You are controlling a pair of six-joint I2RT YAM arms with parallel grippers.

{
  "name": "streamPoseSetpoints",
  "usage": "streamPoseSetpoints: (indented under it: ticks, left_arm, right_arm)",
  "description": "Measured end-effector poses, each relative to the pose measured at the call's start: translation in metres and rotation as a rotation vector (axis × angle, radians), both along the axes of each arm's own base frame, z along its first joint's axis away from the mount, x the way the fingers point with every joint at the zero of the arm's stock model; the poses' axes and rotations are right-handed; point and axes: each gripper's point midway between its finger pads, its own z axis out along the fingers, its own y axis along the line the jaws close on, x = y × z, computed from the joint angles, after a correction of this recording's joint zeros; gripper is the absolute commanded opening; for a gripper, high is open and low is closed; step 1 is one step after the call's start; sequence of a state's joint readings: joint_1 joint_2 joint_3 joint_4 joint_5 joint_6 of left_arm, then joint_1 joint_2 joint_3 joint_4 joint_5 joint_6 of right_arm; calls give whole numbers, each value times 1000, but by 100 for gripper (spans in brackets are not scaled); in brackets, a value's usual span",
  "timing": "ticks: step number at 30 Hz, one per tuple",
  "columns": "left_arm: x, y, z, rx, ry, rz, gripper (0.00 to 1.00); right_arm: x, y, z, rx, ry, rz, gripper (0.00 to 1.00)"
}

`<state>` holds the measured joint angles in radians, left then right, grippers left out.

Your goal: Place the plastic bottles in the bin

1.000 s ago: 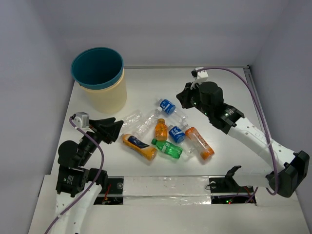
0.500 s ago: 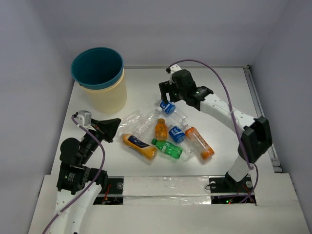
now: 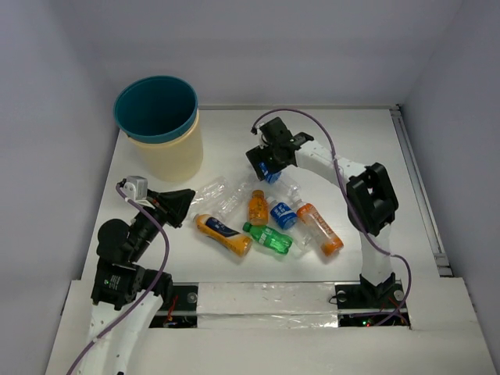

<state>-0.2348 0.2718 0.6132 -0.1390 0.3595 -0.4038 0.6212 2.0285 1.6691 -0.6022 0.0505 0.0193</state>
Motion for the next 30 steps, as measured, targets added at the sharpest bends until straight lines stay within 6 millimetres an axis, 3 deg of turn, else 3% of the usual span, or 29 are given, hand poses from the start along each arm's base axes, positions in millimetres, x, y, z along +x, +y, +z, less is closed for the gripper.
streamPoseSetpoints:
  ticks: [7, 15, 19, 22, 26, 30]
  left_arm:
    - [0, 0, 0, 0, 1, 0, 16]
    - [0, -1, -1, 0, 3, -3, 20]
    - [1, -1, -1, 1, 6, -3, 25]
    - [2, -1, -3, 2, 14, -2, 35]
    - [9, 0, -9, 0, 50, 17, 60]
    - [20, -3, -33, -18, 197, 36, 80]
  right_arm:
    - [12, -14, -5, -32, 5, -11, 93]
    - [23, -23, -32, -83, 64, -10, 92]
    - [27, -21, -42, -101, 76, 0, 82]
    - [29, -23, -42, -109, 70, -1, 69]
    - [35, -26, -38, -110, 50, -9, 47]
    - [44, -33, -23, -104, 7, -35, 45]
